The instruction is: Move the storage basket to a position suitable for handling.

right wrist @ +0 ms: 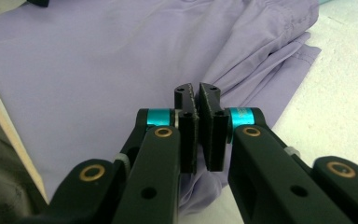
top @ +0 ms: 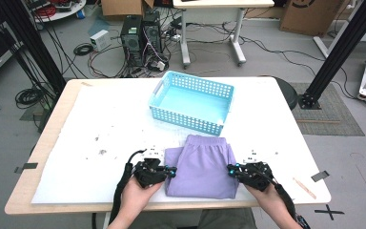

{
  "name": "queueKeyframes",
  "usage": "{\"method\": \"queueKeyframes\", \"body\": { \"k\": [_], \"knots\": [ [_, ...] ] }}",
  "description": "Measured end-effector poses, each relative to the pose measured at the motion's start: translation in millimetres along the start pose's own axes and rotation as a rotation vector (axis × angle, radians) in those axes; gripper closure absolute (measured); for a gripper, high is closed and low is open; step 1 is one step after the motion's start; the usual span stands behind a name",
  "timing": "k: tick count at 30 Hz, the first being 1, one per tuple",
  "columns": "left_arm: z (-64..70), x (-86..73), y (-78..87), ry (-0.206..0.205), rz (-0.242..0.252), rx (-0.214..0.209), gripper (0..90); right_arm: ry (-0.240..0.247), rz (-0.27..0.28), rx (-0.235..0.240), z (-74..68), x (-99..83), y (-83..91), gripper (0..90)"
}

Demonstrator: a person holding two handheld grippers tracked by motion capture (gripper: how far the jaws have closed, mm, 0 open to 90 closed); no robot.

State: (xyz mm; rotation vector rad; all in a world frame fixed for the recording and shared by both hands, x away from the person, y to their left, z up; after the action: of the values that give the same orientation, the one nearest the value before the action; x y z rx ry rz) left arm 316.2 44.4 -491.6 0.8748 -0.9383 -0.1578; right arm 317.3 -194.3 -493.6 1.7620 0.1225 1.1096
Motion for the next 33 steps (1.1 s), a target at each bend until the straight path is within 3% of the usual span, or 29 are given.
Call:
{"method": "queueKeyframes", "body": {
  "k": [3,9,10,11,12,14,15,19,23,25,28,33],
  "knots": [
    [4.7,-4.9,5.8,0.011,0.007,-0.024,88.9,-0.002,-0.005,0.007,-1.6,-3.1,3.2,87.5],
    [12.7,-10.2,13.6,-0.002,0.024,-0.026,88.8,-0.015,-0.004,0.002,1.3,-6.4,6.4,86.6],
    [12.6,-8.6,14.2,-0.001,0.038,-0.02,86.8,-0.019,-0.002,0.002,2.1,-6.4,6.9,82.7],
    [11.5,-6.3,14.4,0.006,0.051,-0.011,79.1,-0.017,0.004,-0.002,3.9,-5.6,7.0,77.9],
    [9.7,-3.9,15.2,-0.006,0.062,-0.003,70.6,-0.03,0.009,-0.007,5.2,-4.9,7.4,74.2],
    [4.6,1.5,16.9,-0.03,0.088,0.041,64.2,-0.034,0.024,-0.017,8.4,-2.1,8.1,69.8],
    [0.4,6.1,18.1,-0.038,0.106,0.061,59.4,-0.041,0.041,-0.044,12.9,2.8,8.8,63.3],
    [-9.8,13.6,14.2,-0.026,0.101,0.045,58.5,-0.038,0.043,-0.056,16.2,9.0,7.1,62.0],
    [-16.3,16.9,-1.5,0.005,0.047,0.023,58.6,-0.032,0.025,-0.058,17.3,14.4,-1.3,61.9],
    [-17.9,17.6,-10.1,0.016,0.02,0.006,58.3,-0.049,0.002,-0.038,16.9,16.4,-8.4,61.4],
    [-19.8,20.5,-19.4,0.025,0.004,0.01,60.5,-0.036,-0.006,-0.037,15.4,18.4,-12.8,64.9],
    [-22.2,31.0,-22.6,-0.022,0.023,0.051,87.4,-0.005,-0.012,-0.044,11.2,20.0,-14.9,82.0]
  ]
}}
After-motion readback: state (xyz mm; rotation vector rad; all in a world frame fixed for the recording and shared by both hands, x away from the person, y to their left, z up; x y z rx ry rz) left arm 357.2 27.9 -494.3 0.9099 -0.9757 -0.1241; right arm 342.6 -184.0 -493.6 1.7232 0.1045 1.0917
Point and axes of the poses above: each handheld gripper's, and its own axes: y roughly backward along the jaws, x roughly out of its top, z roughly to its right, the point moved 9 cm from there along -y, roughly forward along the jaws, and after that the axes turned 9 degrees about -z, right-handed, at the moved point
